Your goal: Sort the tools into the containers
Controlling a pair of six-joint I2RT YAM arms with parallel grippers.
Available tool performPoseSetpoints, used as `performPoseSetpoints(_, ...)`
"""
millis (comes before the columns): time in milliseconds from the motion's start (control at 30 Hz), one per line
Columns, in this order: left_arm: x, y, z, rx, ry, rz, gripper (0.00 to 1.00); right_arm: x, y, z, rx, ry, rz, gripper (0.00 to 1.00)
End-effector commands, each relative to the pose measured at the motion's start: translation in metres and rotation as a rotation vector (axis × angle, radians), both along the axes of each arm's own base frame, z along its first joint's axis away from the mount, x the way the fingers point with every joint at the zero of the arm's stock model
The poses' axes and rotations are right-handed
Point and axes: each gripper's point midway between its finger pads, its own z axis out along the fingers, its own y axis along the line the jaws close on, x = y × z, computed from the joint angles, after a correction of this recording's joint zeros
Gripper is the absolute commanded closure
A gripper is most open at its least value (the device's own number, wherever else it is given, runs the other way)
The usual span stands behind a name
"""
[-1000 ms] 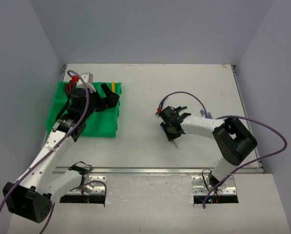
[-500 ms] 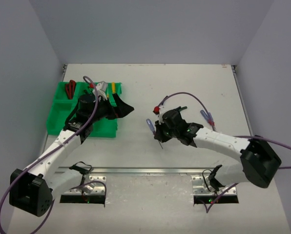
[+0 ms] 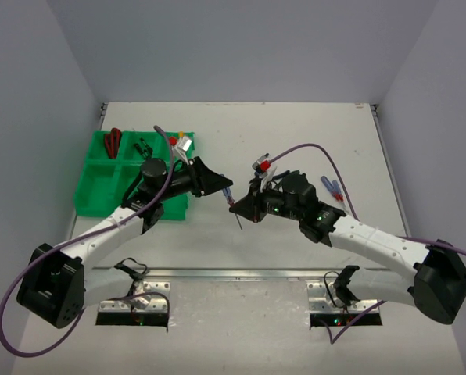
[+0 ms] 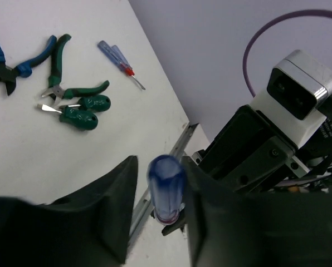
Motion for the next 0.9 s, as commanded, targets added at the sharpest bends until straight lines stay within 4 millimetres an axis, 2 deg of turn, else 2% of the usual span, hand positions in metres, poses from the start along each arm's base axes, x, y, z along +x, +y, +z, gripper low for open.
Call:
performPoseSetpoints(0, -0.005, -0.011, 0.034, -0.088, -0.107, -0.04, 0.83, 0.0, 0.017, 0.053, 0.133, -0.093, 0.066, 1.0)
performPoseSetpoints(33, -0.005, -0.012, 0.035, -0.087, -0.111, -0.043, 0.9, 0.0, 0.018, 0.055, 0.136, -0.097, 0.069, 1.0)
performPoseSetpoints(67, -0.003, -0.012, 0.036, -0.08, -0.115, -0.037, 0.95, 0.001, 0.018, 0.056, 0.137, -0.101, 0.069, 0.95)
performPoseSetpoints(100, 0.001, -0.012, 0.037, -0.068, -0.119, -0.024, 0.99, 0.002, 0.018, 0.057, 0.136, -0.106, 0.068, 0.85)
performPoseSetpoints(133, 0.005, -0.01, 0.031, -0.051, -0.091, 0.003, 1.0, 0.003, 0.018, 0.058, 0.134, -0.11, 0.057, 0.83)
performPoseSetpoints(167, 0.013, -0.006, 0.034, -0.008, -0.113, 0.043, 1.0, 0.007, 0.014, 0.054, 0.116, -0.094, 0.025, 0.44)
performPoseSetpoints(200, 0.039, 0.011, 0.025, 0.131, -0.092, 0.198, 1.0, 0.017, 0.001, 0.045, 0.07, -0.06, -0.079, 0.1)
performPoseSetpoints(233, 0.06, 0.036, 0.018, 0.263, -0.067, 0.355, 1.0, 0.027, -0.012, 0.038, 0.026, -0.034, -0.175, 0.01)
performPoseSetpoints(267, 0.081, 0.083, 0.008, 0.441, -0.019, 0.596, 1.0, 0.038, -0.034, 0.022, -0.053, 0.01, -0.314, 0.01)
performPoseSetpoints(300, 0.087, 0.125, -0.004, 0.595, 0.029, 0.78, 1.0, 0.042, -0.045, 0.017, -0.084, 0.03, -0.378, 0.01)
performPoseSetpoints(333, 0.087, 0.167, -0.005, 0.717, 0.061, 0.959, 1.0, 0.043, -0.059, 0.008, -0.132, 0.043, -0.437, 0.01)
performPoseSetpoints(367, 0.089, 0.194, 0.006, 0.755, 0.072, 1.07, 1.0, 0.042, -0.072, -0.002, -0.177, 0.054, -0.476, 0.01)
performPoseSetpoints(400, 0.091, 0.226, 0.015, 0.771, 0.099, 1.173, 1.0, 0.036, -0.076, -0.011, -0.2, 0.065, -0.466, 0.01)
performPoseSetpoints(433, 0.086, 0.271, 0.023, 0.814, 0.146, 1.309, 1.0, 0.029, -0.079, -0.022, -0.227, 0.081, -0.446, 0.01)
performPoseSetpoints(467, 0.086, 0.303, 0.026, 0.828, 0.181, 1.394, 1.0, 0.022, -0.082, -0.032, -0.244, 0.11, -0.433, 0.01)
performPoseSetpoints(567, 0.081, 0.383, 0.022, 0.882, 0.32, 1.587, 1.0, 0.003, -0.081, -0.04, -0.204, 0.163, -0.381, 0.01)
performPoseSetpoints(633, 0.077, 0.424, 0.034, 0.918, 0.345, 1.698, 1.0, -0.007, -0.077, -0.041, -0.167, 0.166, -0.335, 0.01)
performPoseSetpoints(700, 0.086, 0.447, 0.045, 0.99, 0.265, 1.745, 1.0, -0.017, -0.074, -0.036, -0.144, 0.16, -0.278, 0.01)
performPoseSetpoints(800, 0.101, 0.464, 0.049, 1.065, 0.147, 1.78, 1.0, -0.025, -0.076, -0.032, -0.148, 0.151, -0.241, 0.01)
performPoseSetpoints(867, 0.119, 0.467, 0.046, 1.045, 0.071, 1.764, 1.0, -0.031, -0.076, -0.032, -0.157, 0.156, -0.211, 0.01)
